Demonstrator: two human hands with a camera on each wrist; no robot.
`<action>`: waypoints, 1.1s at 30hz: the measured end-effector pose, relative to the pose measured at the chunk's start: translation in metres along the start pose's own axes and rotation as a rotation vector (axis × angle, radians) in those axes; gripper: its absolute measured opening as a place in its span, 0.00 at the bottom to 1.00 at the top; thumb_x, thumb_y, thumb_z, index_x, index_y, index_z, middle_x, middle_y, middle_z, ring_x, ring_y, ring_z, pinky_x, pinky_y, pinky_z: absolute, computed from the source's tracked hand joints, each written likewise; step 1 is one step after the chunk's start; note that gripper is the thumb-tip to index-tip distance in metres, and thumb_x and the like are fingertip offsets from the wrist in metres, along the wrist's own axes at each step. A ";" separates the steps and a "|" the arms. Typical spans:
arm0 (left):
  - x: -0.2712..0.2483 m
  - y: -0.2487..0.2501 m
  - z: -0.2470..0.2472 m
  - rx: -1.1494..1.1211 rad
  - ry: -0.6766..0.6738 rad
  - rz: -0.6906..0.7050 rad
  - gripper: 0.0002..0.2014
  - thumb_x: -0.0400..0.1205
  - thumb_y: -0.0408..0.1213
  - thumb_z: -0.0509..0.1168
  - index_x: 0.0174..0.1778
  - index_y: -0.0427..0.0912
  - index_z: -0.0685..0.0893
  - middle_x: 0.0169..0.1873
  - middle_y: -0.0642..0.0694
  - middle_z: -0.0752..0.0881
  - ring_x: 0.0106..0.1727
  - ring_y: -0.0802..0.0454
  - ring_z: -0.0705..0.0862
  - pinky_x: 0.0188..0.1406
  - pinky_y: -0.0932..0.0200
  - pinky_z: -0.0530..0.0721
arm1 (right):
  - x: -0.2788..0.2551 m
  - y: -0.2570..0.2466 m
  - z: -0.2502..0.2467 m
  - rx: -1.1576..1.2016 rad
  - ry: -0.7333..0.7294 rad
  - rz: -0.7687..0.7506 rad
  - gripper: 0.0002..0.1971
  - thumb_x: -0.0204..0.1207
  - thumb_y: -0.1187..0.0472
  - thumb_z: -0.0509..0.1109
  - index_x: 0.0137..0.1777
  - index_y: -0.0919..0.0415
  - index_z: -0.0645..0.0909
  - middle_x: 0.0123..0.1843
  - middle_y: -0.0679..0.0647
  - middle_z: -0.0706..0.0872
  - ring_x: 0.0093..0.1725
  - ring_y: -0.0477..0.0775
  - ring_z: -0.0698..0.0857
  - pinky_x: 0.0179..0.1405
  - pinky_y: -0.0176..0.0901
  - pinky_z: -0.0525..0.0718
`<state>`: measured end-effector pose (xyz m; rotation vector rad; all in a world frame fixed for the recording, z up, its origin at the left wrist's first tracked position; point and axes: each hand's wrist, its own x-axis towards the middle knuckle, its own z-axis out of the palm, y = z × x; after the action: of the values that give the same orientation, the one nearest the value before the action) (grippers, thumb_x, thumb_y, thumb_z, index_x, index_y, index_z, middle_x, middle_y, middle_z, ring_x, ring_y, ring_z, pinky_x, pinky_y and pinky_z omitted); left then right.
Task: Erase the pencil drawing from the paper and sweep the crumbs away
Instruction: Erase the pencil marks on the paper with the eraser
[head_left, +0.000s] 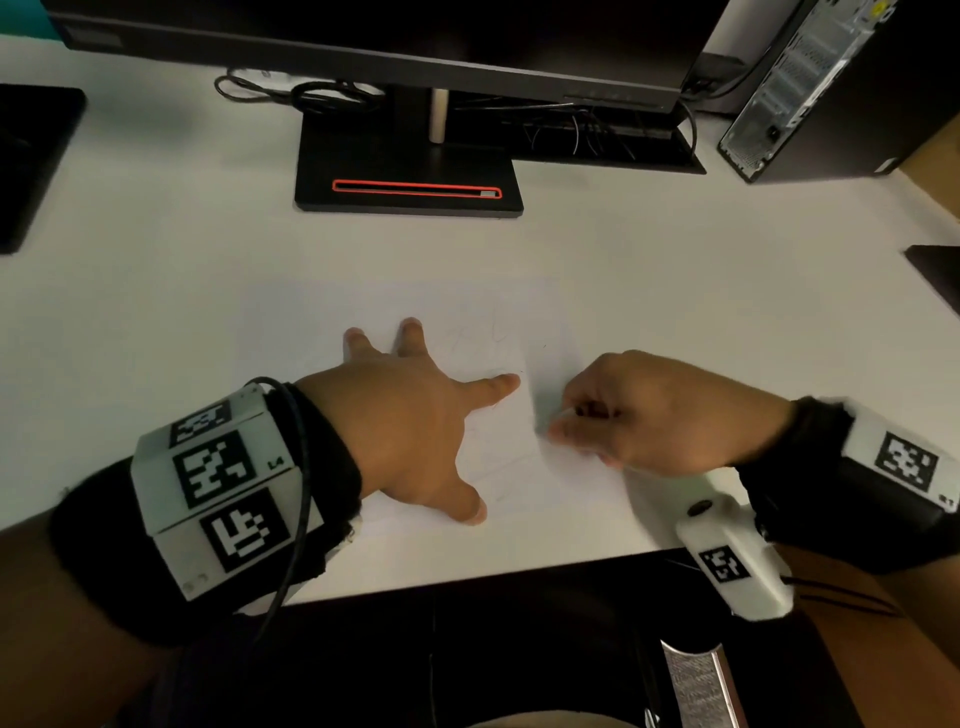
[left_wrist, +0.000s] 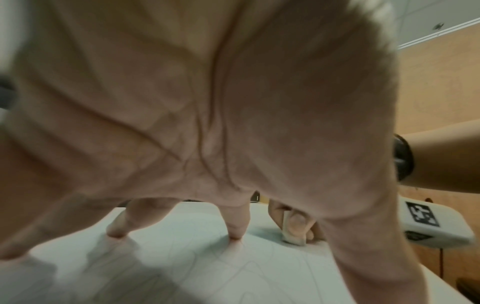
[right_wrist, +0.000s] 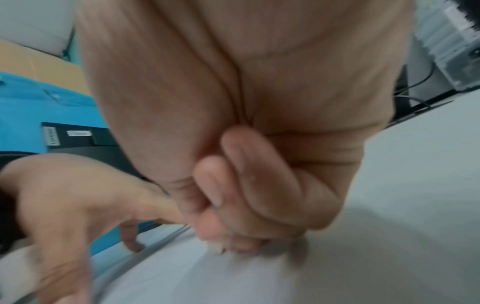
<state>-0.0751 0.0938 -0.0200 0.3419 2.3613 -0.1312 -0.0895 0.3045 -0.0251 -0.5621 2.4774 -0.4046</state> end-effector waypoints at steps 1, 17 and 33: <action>0.000 0.000 0.000 -0.003 -0.001 -0.001 0.53 0.71 0.74 0.65 0.76 0.79 0.27 0.82 0.31 0.28 0.80 0.15 0.38 0.78 0.32 0.59 | -0.001 -0.004 0.004 -0.016 -0.029 -0.026 0.22 0.86 0.45 0.67 0.36 0.61 0.81 0.32 0.56 0.87 0.26 0.44 0.76 0.34 0.44 0.79; -0.002 0.001 -0.001 0.015 0.008 0.008 0.53 0.72 0.74 0.65 0.77 0.79 0.28 0.83 0.30 0.31 0.82 0.18 0.39 0.78 0.31 0.58 | 0.002 -0.005 0.003 -0.034 -0.051 -0.045 0.22 0.86 0.45 0.67 0.36 0.61 0.81 0.32 0.57 0.86 0.26 0.44 0.76 0.34 0.47 0.80; -0.001 0.001 -0.001 0.006 0.012 0.008 0.53 0.72 0.73 0.65 0.77 0.79 0.28 0.83 0.30 0.30 0.81 0.17 0.39 0.78 0.32 0.60 | 0.006 -0.011 0.006 -0.051 -0.041 -0.078 0.22 0.85 0.46 0.68 0.34 0.59 0.79 0.29 0.53 0.83 0.26 0.45 0.76 0.31 0.42 0.77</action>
<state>-0.0746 0.0945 -0.0186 0.3562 2.3713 -0.1321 -0.0876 0.2907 -0.0279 -0.6829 2.4378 -0.3575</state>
